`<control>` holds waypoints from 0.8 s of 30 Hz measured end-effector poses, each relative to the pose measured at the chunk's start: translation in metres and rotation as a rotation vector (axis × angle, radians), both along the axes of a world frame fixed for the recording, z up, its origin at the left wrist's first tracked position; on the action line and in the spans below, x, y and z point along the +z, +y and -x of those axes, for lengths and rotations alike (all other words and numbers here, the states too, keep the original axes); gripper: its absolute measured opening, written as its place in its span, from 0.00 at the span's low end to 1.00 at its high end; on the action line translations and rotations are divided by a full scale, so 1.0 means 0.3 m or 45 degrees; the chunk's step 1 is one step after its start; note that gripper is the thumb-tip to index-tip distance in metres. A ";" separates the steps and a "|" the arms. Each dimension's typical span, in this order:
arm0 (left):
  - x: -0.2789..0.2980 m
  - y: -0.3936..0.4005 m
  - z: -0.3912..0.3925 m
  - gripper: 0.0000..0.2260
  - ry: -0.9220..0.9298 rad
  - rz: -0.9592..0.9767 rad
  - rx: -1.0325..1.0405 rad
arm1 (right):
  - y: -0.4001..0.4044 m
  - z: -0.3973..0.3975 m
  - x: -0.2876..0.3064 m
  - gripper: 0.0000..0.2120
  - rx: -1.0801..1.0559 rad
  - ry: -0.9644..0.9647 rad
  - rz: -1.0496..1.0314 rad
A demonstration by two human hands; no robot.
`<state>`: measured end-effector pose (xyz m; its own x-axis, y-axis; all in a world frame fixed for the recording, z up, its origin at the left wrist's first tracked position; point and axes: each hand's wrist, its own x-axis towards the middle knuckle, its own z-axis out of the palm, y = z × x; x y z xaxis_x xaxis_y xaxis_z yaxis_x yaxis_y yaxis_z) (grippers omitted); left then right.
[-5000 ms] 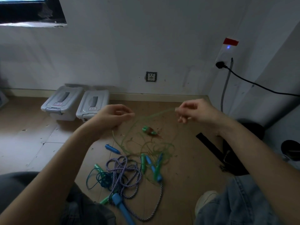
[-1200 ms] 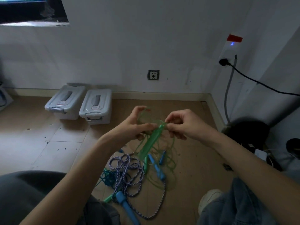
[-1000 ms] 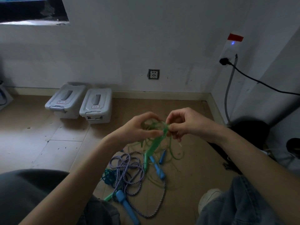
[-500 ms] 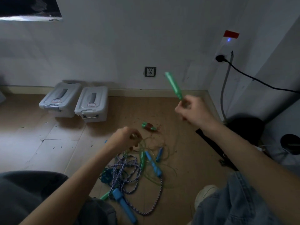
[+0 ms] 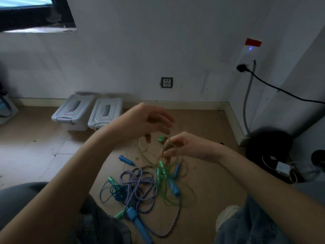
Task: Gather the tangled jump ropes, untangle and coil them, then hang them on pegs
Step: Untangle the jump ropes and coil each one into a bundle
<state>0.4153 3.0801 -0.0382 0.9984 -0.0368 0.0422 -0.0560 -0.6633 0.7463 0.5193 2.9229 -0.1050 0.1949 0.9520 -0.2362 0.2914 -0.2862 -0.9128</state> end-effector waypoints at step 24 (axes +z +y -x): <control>-0.286 -0.100 0.003 0.15 0.634 0.207 -0.116 | -0.032 -0.125 0.196 0.15 -0.935 0.735 -0.878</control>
<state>0.4143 3.0500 -0.1240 0.8922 -0.1569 -0.4236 0.2792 -0.5456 0.7902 0.5567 2.9132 -0.0463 0.7860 0.6159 0.0545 -0.2490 0.3960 -0.8839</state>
